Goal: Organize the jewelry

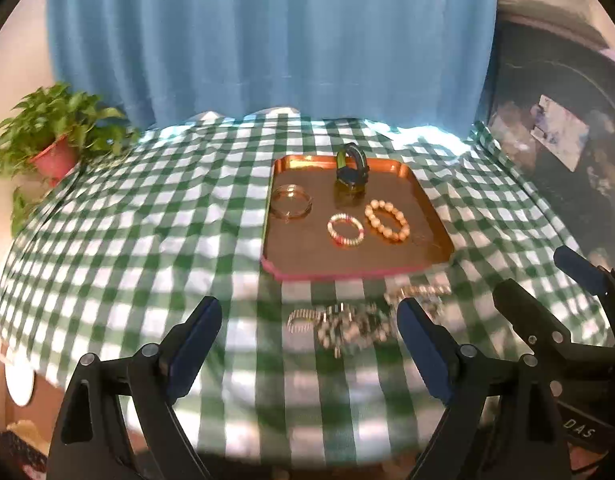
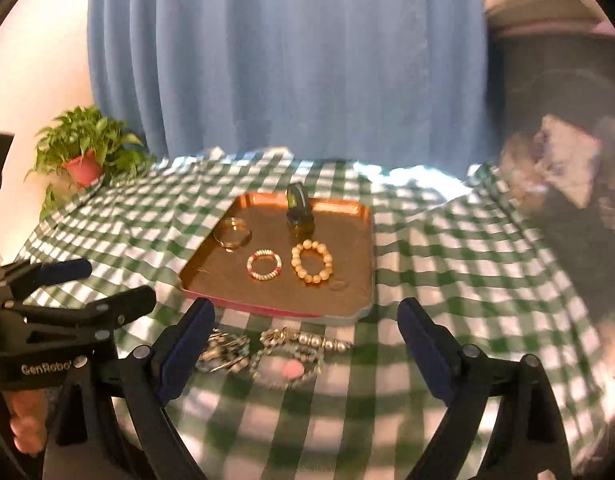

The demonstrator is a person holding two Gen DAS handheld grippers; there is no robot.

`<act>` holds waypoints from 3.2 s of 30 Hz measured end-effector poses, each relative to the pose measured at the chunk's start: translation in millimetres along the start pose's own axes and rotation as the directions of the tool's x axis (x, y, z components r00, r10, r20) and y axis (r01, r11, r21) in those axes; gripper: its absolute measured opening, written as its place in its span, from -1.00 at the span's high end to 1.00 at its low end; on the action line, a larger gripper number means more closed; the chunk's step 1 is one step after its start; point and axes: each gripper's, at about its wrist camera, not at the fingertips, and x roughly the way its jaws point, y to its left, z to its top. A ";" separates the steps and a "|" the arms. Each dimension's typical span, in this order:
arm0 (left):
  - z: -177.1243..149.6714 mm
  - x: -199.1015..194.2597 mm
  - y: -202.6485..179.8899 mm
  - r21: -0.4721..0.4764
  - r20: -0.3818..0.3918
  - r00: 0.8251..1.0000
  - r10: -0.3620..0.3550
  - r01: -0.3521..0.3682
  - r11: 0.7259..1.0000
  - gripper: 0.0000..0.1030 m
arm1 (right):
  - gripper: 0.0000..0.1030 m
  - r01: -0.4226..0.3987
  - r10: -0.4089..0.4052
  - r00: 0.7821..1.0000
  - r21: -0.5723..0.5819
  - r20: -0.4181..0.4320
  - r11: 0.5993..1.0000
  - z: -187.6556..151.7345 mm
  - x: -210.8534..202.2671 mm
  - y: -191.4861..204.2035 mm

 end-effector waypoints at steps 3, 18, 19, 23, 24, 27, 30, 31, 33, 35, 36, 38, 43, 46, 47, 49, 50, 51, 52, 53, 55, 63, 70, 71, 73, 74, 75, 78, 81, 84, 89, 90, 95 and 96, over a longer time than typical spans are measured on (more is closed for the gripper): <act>-12.3 -33.3 1.2 -0.002 0.018 1.000 -0.011 0.011 1.000 -0.73 | -0.71 -0.014 0.014 1.000 0.012 0.002 1.000 -4.2 -31.9 5.1; -46.0 -166.5 -6.5 0.035 0.141 0.990 0.027 -0.032 0.999 -0.73 | -0.55 0.004 -0.005 0.999 0.030 0.032 1.000 -23.2 -157.1 29.6; -45.8 -171.6 -6.5 0.036 0.141 0.990 0.019 -0.025 0.999 -0.73 | -0.55 0.008 -0.009 0.999 0.028 0.033 1.000 -22.2 -163.2 31.0; -45.5 -192.4 -10.6 0.073 0.141 0.990 0.018 -0.028 0.997 -0.73 | -0.55 -0.007 0.006 0.998 0.014 0.058 1.000 -17.5 -188.7 34.8; -46.1 -196.6 -12.7 0.080 0.152 0.988 0.030 -0.042 0.996 -0.73 | -0.55 -0.004 0.004 0.998 0.002 0.065 1.000 -16.2 -194.5 36.7; -46.7 -203.1 -16.7 0.081 0.151 0.985 0.085 -0.098 0.992 -0.86 | -0.54 0.023 -0.021 0.998 -0.042 0.067 0.999 -13.8 -206.2 42.7; -45.9 -203.6 -14.7 0.066 0.144 0.989 0.045 -0.055 0.996 -0.88 | -0.49 0.021 -0.017 0.997 -0.052 0.073 0.998 -13.1 -212.6 41.1; -45.5 -201.5 -14.5 0.062 0.140 0.989 0.036 -0.046 0.997 -0.88 | -0.47 0.011 -0.008 0.998 -0.042 0.069 0.999 -12.8 -212.8 39.1; -44.2 -195.3 -15.3 0.048 0.128 0.991 0.026 -0.033 0.998 -0.88 | -0.47 -0.011 0.012 0.998 -0.014 0.054 1.000 -12.2 -210.6 34.0; -43.8 -187.3 -17.1 0.045 0.120 0.993 0.023 -0.029 0.999 -0.88 | -0.47 -0.015 0.015 0.998 0.007 0.055 1.000 -13.5 -206.1 30.0; -43.8 -183.4 -18.4 0.043 0.122 0.992 0.023 -0.029 0.999 -0.88 | -0.47 -0.013 0.012 0.999 0.009 0.053 1.000 -15.5 -203.9 29.6; -45.0 -175.5 -21.5 0.048 0.134 0.990 0.031 -0.037 0.998 -0.88 | -0.47 -0.015 0.015 0.999 -0.004 0.045 1.000 -18.3 -196.6 28.2; -45.7 -149.5 -26.6 0.091 0.125 0.992 0.016 -0.028 0.995 -0.88 | -0.47 -0.002 0.002 1.000 0.033 0.016 0.999 -25.3 -170.7 16.4; -42.1 -124.0 -26.0 0.122 0.060 0.997 -0.057 0.049 0.991 -0.88 | -0.48 0.012 -0.012 1.000 0.070 -0.002 0.997 -29.9 -153.3 7.2; -41.8 -117.2 -25.6 0.119 0.045 0.996 -0.081 0.075 0.990 -0.88 | -0.49 0.016 -0.016 1.000 0.077 -0.002 0.997 -31.4 -149.7 5.5; -41.8 -103.2 -21.9 0.098 0.027 0.993 -0.115 0.112 0.989 -0.88 | -0.53 0.022 -0.022 1.000 0.081 -0.005 0.996 -34.9 -139.8 0.6; -41.9 -97.5 -19.1 0.082 0.031 0.993 -0.118 0.115 0.990 -0.88 | -0.54 0.023 -0.022 1.000 0.077 -0.010 0.997 -36.5 -134.1 -1.2; -41.9 -93.1 -17.1 0.068 0.035 0.993 -0.113 0.111 0.991 -0.88 | -0.54 0.023 -0.022 1.000 0.075 -0.013 0.997 -38.2 -129.6 -2.7; -42.1 -86.3 -14.1 0.057 0.035 0.994 -0.106 0.104 0.993 -0.88 | -0.55 0.026 -0.024 1.000 0.071 -0.019 0.997 -40.4 -122.5 -4.9; -42.4 -80.3 -11.4 0.051 0.032 0.995 -0.099 0.098 0.994 -0.88 | -0.56 0.025 -0.024 0.999 0.068 -0.027 0.997 -42.2 -116.7 -5.8; -43.5 -66.3 -3.5 0.034 0.026 0.996 -0.088 0.087 0.996 -0.88 | -0.56 0.025 -0.022 0.999 0.061 -0.047 0.998 -45.0 -104.9 -6.7; -45.2 -7.3 23.3 -0.029 -0.028 0.995 -0.092 0.091 0.995 -0.87 | -0.55 0.045 -0.043 0.996 0.024 -0.081 0.999 -55.5 -52.4 -13.1; -39.7 51.0 31.7 0.016 -0.071 0.994 -0.085 0.086 0.996 -0.39 | -0.24 0.009 0.000 0.989 0.061 -0.148 0.998 -60.9 -0.9 -31.8; -36.9 61.8 31.8 0.026 -0.087 0.992 -0.092 0.095 0.995 -0.31 | -0.18 -0.004 0.013 0.988 0.061 -0.154 0.998 -59.9 7.9 -34.1; -31.8 83.6 33.7 0.036 -0.112 0.989 -0.100 0.104 0.994 0.01 | -0.11 -0.040 0.047 0.986 0.049 -0.162 0.998 -52.3 33.5 -37.6; -29.7 92.6 33.9 0.037 -0.123 0.987 -0.107 0.112 0.993 0.07 | -0.08 -0.050 0.055 0.986 0.040 -0.159 0.998 -48.9 41.5 -38.4; -27.4 104.8 34.0 0.043 -0.140 0.982 -0.126 0.134 0.990 0.20 | -0.06 -0.071 0.074 0.986 0.026 -0.147 0.997 -42.3 53.2 -39.0; -25.1 130.6 34.0 0.055 -0.189 0.965 -0.181 0.195 0.979 0.34 | 0.00 -0.138 0.138 0.984 0.009 -0.112 0.990 -28.5 80.1 -40.0; -25.1 142.1 33.3 0.092 -0.186 0.960 -0.208 0.227 0.969 0.34 | 0.01 -0.193 0.188 0.975 -0.033 -0.121 0.981 -24.8 104.3 -40.2; -22.8 146.8 30.9 0.132 -0.165 0.969 -0.186 0.208 0.969 0.34 | 0.02 -0.197 0.182 0.970 -0.082 -0.161 0.977 -30.1 118.3 -40.5; -16.0 155.3 32.1 0.133 -0.138 0.976 -0.171 0.189 0.973 0.33 | 0.05 -0.165 0.135 0.964 -0.118 -0.228 0.979 -41.7 131.1 -44.0; -15.8 155.7 29.6 0.153 -0.130 0.979 -0.157 0.176 0.972 0.34 | 0.05 -0.163 0.128 0.961 -0.130 -0.244 0.978 -44.2 134.5 -43.7; -14.2 158.9 28.8 0.137 -0.121 0.977 -0.175 0.192 0.972 0.85 | 0.15 -0.187 0.142 0.961 -0.184 -0.236 0.965 -47.1 134.9 -37.3; -14.2 159.3 29.4 0.136 -0.118 0.981 -0.156 0.172 0.976 0.92 | 0.16 -0.186 0.139 0.964 -0.196 -0.228 0.963 -47.1 134.0 -36.0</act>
